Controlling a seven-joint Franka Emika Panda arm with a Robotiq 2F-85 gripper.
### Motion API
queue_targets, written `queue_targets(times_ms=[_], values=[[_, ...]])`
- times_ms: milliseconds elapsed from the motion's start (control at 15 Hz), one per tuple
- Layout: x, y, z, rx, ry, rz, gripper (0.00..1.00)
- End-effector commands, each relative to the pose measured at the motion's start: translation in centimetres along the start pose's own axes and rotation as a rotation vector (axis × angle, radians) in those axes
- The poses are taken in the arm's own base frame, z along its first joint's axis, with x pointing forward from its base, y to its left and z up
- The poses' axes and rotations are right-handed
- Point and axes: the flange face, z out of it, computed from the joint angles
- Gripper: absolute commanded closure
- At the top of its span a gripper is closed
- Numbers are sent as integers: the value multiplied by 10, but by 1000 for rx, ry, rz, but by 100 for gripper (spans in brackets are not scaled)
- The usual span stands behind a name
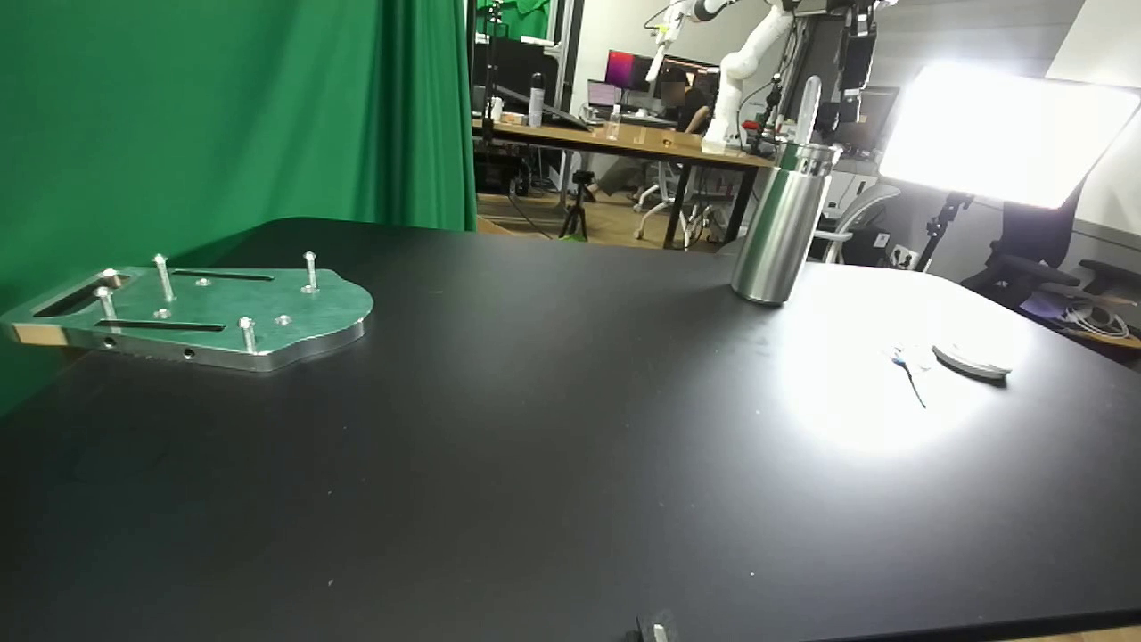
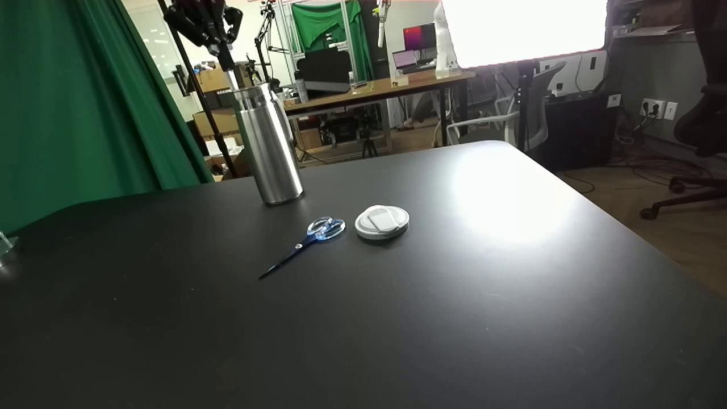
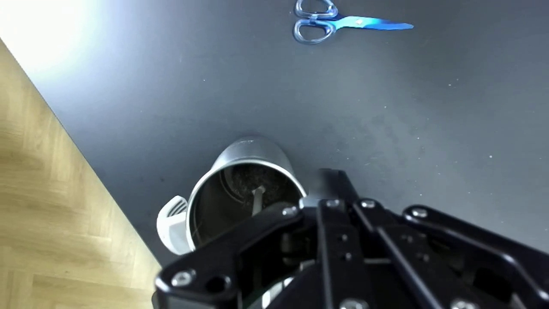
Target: Move the brush inside the flask up and down
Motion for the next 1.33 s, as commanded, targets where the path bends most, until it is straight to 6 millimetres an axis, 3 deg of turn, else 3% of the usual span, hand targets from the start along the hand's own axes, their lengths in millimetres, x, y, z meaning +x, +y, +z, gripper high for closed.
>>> queue_targets(times_ms=[0,333,733,1267], values=[[-5,6,-11,10,-20,30,73],[-7,3,-17,10,-24,182,41],[2,-3,-10,56,-62,407,2],[21,5,6,140,-80,691,0]])
